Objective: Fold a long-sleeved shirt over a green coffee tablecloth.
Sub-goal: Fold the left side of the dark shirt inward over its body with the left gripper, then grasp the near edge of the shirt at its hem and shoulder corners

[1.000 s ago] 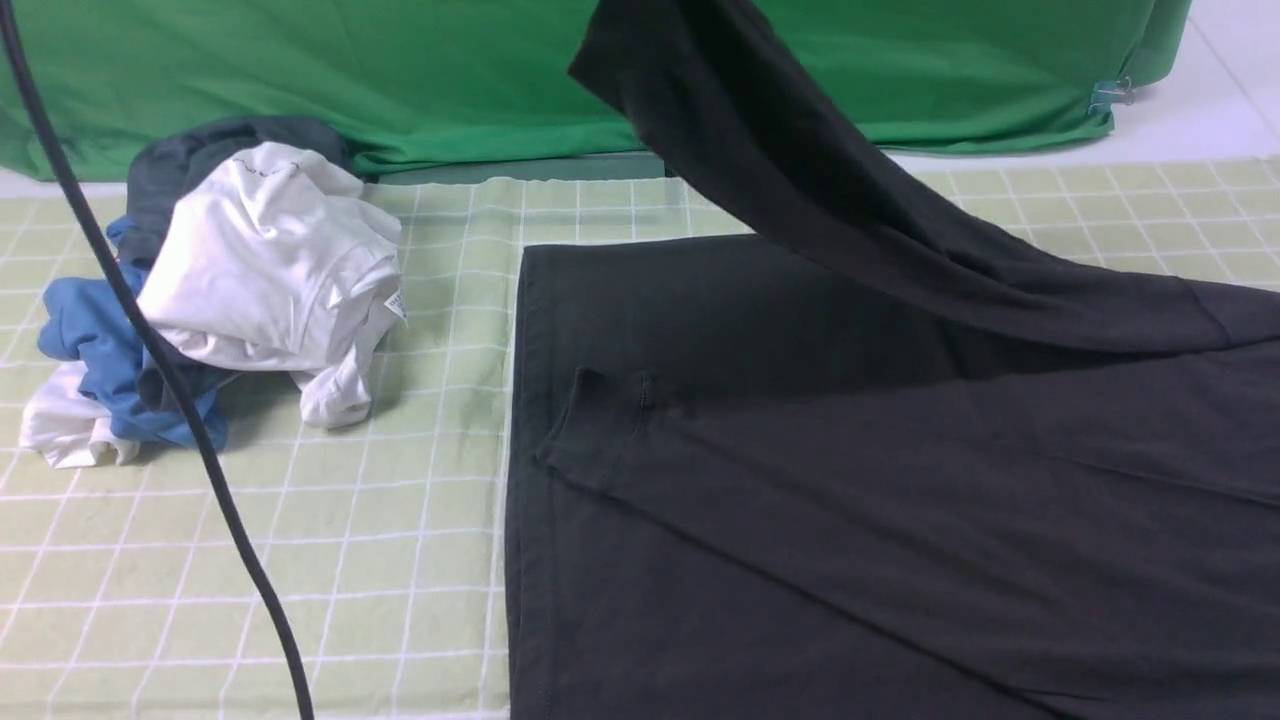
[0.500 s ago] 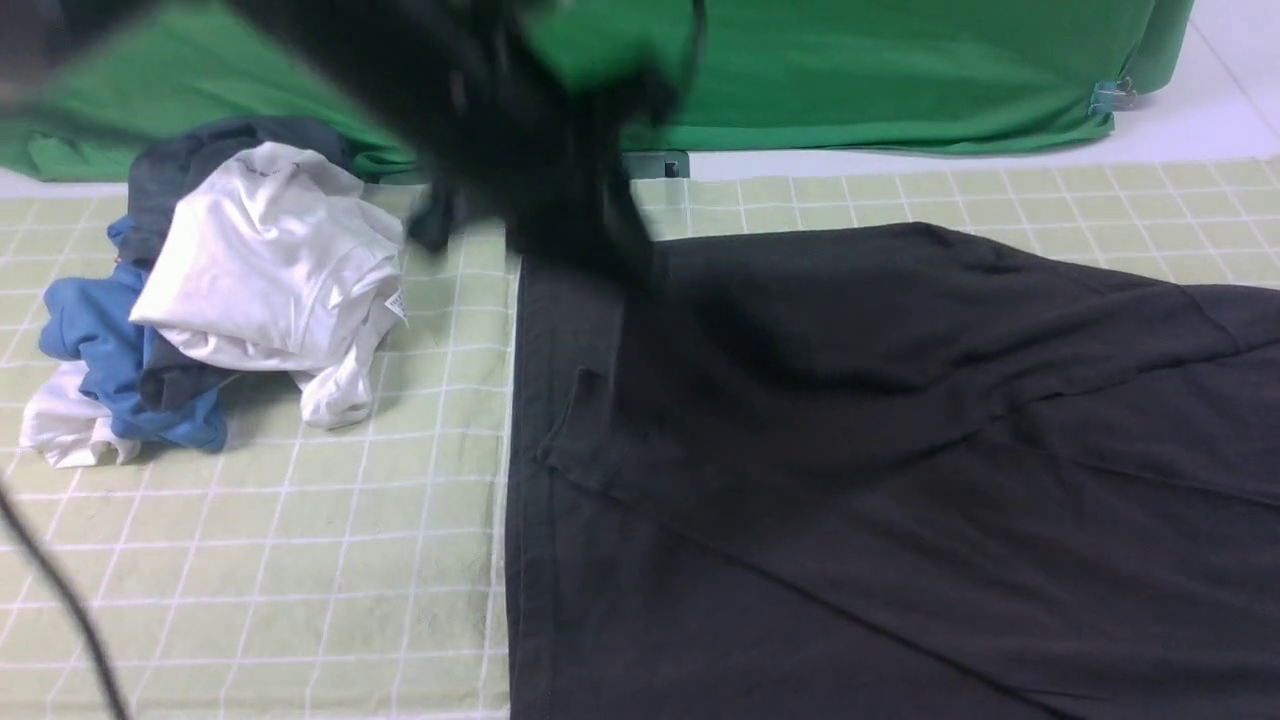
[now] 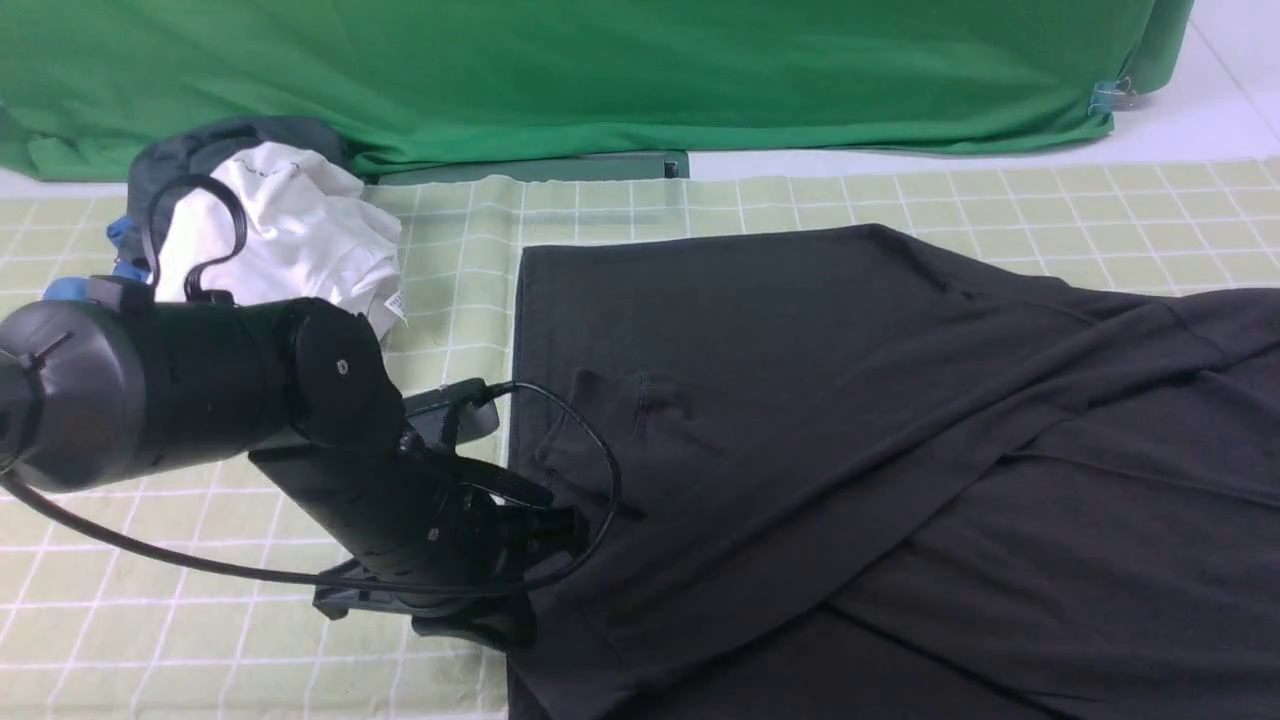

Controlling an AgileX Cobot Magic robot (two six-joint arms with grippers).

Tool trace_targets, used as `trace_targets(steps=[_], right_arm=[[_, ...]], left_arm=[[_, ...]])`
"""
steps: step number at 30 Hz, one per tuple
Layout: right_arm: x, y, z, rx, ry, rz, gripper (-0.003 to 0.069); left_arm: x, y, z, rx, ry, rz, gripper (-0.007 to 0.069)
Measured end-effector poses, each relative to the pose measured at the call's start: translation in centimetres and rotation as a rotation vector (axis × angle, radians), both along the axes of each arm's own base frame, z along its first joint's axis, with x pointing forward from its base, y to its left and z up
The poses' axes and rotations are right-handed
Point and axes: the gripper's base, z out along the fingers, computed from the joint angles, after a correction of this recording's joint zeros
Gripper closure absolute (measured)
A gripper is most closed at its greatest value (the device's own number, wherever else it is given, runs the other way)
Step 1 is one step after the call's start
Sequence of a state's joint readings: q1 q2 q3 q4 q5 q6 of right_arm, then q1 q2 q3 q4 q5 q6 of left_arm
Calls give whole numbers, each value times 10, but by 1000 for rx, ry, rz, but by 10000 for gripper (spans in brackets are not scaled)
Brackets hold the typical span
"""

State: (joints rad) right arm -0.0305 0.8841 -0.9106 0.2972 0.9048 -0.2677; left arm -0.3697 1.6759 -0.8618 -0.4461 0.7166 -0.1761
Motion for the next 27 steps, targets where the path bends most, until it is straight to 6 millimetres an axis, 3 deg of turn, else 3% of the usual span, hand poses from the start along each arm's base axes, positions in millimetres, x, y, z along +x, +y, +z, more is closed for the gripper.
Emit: trace_targets(steps=[7,11,16,21,24,25,26,27], right_arm=[[0,0,0,0,-3,-1,535],[0,0,0,3,-2,-4,535],[0,0,0,8,-1,-10,535],[0,0,0,10,0,-12,535],[0,0,0,11,3,-12,535],[0,0,0,11,3,-12,535],[0,0,0,11,3,-12,535],[0,0,0,11,4,-12,535]], left_arm=[[12,-4,17,-1,-42,-36,450],[24,-6,48,55,-30,-145,284],[25,-2,71,122,28,-225,169],[7,1,71,128,95,-256,132],[-20,-5,65,103,148,-287,127],[-41,-10,58,83,181,-309,127],[-42,-11,58,84,180,-315,127],[-62,-17,49,58,190,-323,127]])
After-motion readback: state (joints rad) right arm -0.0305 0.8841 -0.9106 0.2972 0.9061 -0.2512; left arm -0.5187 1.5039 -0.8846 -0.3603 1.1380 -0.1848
